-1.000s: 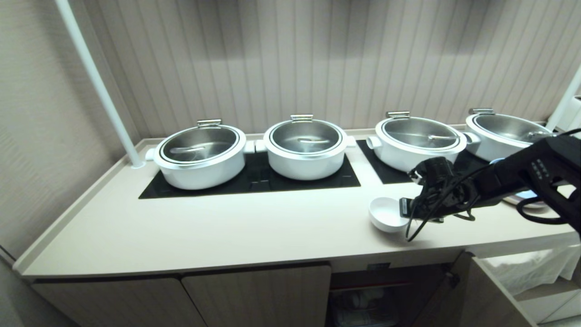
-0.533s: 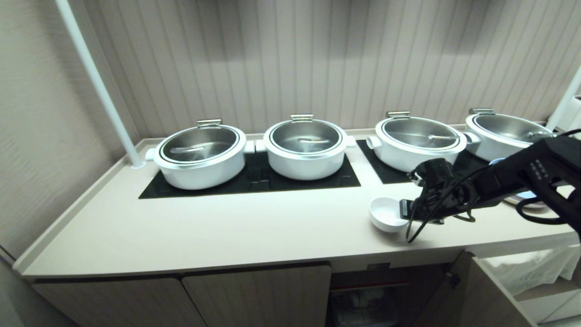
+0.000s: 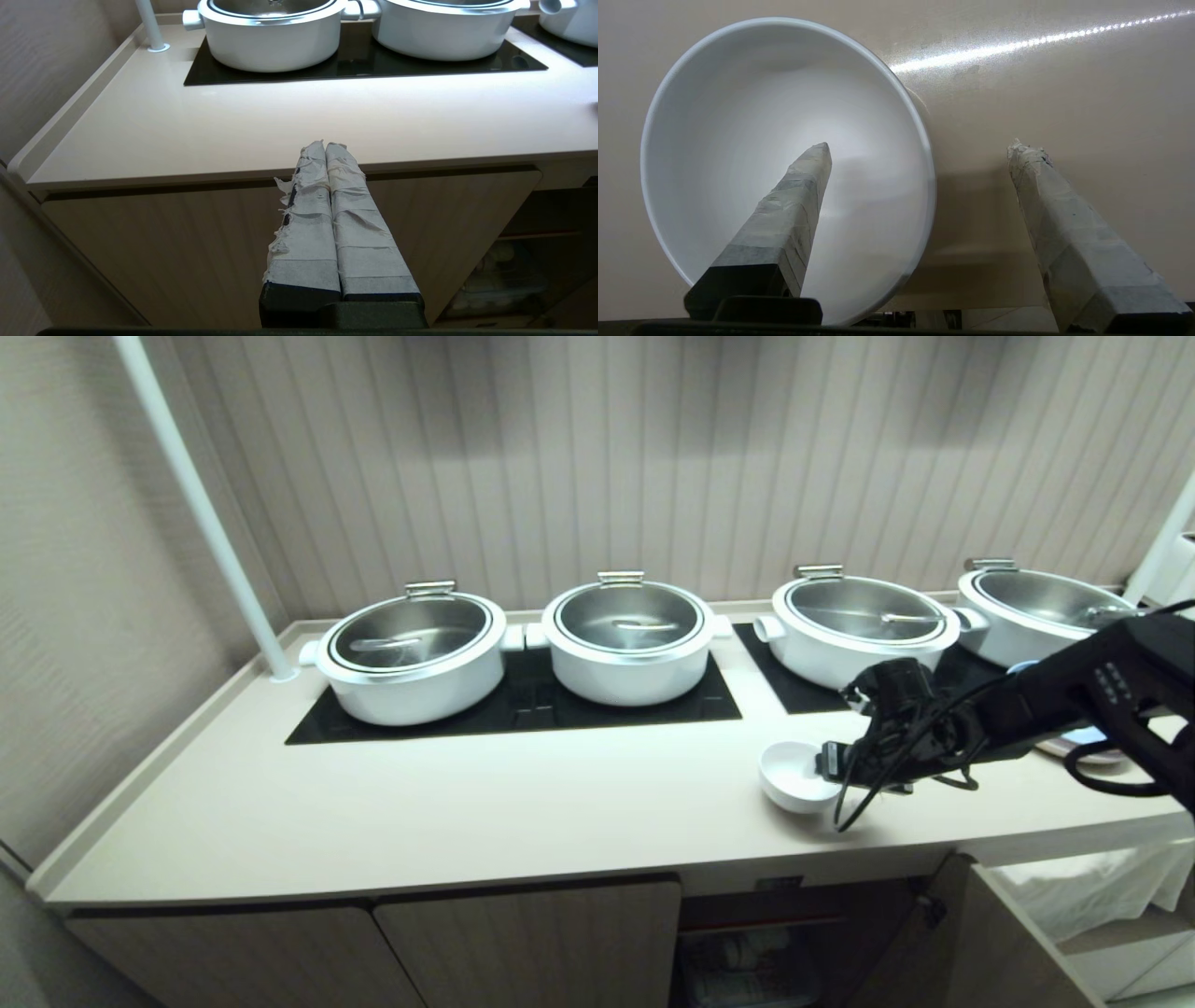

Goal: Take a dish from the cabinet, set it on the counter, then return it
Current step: Place it on the table

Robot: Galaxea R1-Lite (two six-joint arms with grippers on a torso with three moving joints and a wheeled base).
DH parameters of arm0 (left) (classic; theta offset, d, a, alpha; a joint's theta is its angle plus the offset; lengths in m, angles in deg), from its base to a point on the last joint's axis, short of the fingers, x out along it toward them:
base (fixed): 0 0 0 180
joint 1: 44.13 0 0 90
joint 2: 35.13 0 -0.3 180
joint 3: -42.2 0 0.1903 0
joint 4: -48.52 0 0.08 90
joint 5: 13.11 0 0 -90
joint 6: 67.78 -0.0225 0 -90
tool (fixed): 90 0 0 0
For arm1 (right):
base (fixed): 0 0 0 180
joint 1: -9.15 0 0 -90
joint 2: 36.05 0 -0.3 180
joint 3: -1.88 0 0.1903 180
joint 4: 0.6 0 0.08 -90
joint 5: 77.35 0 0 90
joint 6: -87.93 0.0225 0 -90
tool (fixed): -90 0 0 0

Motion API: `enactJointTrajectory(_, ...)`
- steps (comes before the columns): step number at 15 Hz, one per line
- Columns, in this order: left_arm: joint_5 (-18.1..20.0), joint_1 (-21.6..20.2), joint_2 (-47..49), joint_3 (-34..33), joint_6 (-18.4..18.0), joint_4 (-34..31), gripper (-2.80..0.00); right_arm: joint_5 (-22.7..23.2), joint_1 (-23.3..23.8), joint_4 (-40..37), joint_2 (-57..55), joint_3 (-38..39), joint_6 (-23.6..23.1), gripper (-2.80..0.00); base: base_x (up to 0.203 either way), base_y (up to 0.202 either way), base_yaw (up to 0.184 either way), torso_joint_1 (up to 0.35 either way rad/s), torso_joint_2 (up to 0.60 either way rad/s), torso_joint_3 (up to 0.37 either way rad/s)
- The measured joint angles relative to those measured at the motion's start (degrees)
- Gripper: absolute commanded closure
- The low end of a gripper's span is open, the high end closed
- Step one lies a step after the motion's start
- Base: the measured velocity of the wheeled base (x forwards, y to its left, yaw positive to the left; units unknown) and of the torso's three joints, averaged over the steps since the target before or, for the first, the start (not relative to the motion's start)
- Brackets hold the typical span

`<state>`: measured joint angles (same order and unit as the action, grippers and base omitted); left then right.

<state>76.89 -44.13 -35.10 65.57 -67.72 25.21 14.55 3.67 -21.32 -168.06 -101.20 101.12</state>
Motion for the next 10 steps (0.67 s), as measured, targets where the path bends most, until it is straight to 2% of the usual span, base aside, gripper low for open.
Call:
enactJointTrajectory(6,0.00,0.00,0.00,0.00,0.01,-0.02,0.00,-0.21,0.00,0.29,1.67,0.19,-0.16,-2.80,0.000,0.000,0.000,0.000,0.00,0.000)
enactJointTrajectory(10,0.00,0.00,0.00,0.00,-0.02,0.00,0.00,-2.81,-0.02,3.78,3.25,3.24,-0.69,-2.80,0.000,0.000,0.000,0.000,0.00,0.000)
